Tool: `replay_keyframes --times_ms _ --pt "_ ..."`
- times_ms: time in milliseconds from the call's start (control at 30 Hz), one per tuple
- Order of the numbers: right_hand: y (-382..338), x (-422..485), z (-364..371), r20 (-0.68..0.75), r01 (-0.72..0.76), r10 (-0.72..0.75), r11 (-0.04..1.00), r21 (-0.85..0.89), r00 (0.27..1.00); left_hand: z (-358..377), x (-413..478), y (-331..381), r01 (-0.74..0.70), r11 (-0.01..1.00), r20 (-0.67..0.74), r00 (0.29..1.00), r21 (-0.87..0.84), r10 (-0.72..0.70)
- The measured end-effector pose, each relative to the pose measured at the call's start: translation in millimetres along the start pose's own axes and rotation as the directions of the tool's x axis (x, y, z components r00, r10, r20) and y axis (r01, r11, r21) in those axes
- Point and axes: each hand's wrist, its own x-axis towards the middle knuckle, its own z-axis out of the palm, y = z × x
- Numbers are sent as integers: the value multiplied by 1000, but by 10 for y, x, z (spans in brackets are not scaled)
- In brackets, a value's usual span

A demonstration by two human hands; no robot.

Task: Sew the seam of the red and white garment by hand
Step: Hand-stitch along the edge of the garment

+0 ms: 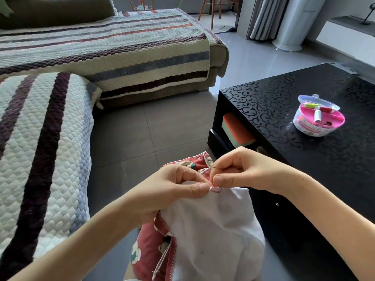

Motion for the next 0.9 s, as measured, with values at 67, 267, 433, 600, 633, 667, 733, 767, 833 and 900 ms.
replay_keyframes --times_ms 67,267,433,600,633,667,733,767,833,900 --pt "-16 3 9 19 6 -6 1000 -4 1000 -5 -12 0 -3 1000 4 1000 16 3" --pt "-46 27 -48 -43 41 -40 999 30 998 -12 -40 10 12 1000 29 1000 2 -12" --pt "50 159 -266 -288 -58 -10 972 -228 958 -13 -57 22 -2 1000 41 999 8 2" --pt "772 486 -835 -707 -505 6 704 -499 707 -8 -75 35 -19 1000 45 999 21 18" --pt "939 508 -930 -783 -638 45 611 -470 620 -5 -84 37 -21 1000 51 999 20 20" --pt "1089 505 -996 -840 -739 74 522 -427 538 -2 -96 40 -23 1000 55 998 15 23" --pt "1277 468 -1044 -899 -844 114 412 -344 423 4 -111 49 -28 1000 60 998 4 28" --pt "1301 455 -1028 -910 -855 118 409 -320 397 3 -115 51 -30 1000 58 998 2 30" --pt "1209 461 -935 -888 -767 102 555 -323 449 -11 -116 47 -31 999 48 998 7 31" --pt "904 414 -710 -782 -422 74 871 -252 619 -21 -110 45 -26 1000 44 999 15 26"
